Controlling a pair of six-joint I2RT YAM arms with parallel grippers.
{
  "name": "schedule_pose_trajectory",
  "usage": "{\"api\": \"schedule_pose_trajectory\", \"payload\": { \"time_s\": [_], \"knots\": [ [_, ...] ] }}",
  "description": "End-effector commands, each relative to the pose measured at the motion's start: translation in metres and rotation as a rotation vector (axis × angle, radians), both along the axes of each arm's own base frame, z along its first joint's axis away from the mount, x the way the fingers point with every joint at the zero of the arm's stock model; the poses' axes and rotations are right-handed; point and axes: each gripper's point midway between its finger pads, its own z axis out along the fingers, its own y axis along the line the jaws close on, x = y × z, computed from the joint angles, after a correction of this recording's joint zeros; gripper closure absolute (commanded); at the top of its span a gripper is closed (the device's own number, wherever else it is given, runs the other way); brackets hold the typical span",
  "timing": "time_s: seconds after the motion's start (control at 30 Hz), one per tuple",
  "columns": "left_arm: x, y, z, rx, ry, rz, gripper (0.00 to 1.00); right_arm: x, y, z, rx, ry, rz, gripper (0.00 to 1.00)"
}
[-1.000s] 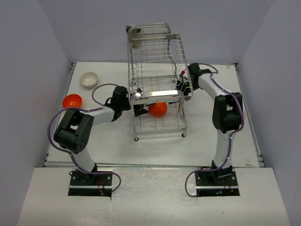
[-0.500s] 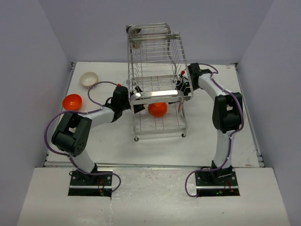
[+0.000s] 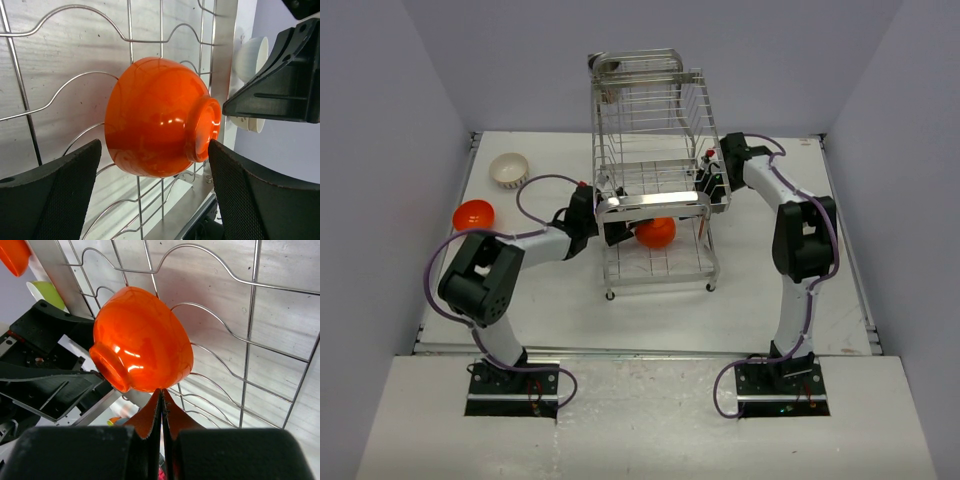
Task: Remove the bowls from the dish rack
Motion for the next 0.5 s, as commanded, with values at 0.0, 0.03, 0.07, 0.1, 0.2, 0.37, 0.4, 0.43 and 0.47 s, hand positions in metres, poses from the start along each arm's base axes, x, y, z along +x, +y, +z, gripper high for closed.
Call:
{"api": "schedule_pose_trajectory", "payload": {
  "time_s": [0.0, 0.03, 0.07, 0.1, 0.2, 0.37, 0.4, 0.43, 0.47],
  "knots": [
    [0.004, -0.005, -0.001, 0.029, -0.017, -0.007, 0.12, 0.009, 0.0, 0.017, 0.027, -0.038, -0.004, 1.0],
    [0.004, -0.006, -0.001, 0.03, -0.017, -0.007, 0.12, 0.009, 0.0, 0.016, 0.027, -0.034, -0.005, 1.0],
    [0.004, -0.006, -0.004, 0.034, -0.012, -0.007, 0.12, 0.01, 0.0, 0.017, 0.028, -0.037, -0.006, 1.0],
    [0.004, -0.006, -0.005, 0.036, -0.01, -0.006, 0.12, 0.01, 0.0, 0.017, 0.031, -0.035, -0.006, 1.0],
    [0.006, -0.008, -0.009, 0.036, -0.004, -0.007, 0.12, 0.01, -0.001, 0.015, 0.03, -0.032, -0.007, 1.0],
    [0.009, -0.013, -0.004, 0.003, -0.031, -0.018, 0.11, 0.011, -0.002, 0.009, 0.016, -0.02, -0.002, 1.0],
    [0.011, -0.014, -0.001, -0.007, -0.044, -0.019, 0.1, 0.01, -0.002, 0.009, 0.015, -0.018, 0.003, 1.0],
    [0.011, -0.015, 0.0, -0.013, -0.047, -0.024, 0.1, 0.011, -0.003, 0.006, 0.006, -0.012, -0.001, 1.0],
    [0.011, -0.017, -0.001, -0.019, -0.044, -0.027, 0.1, 0.012, -0.003, 0.007, 0.005, -0.014, 0.0, 1.0]
  ]
}}
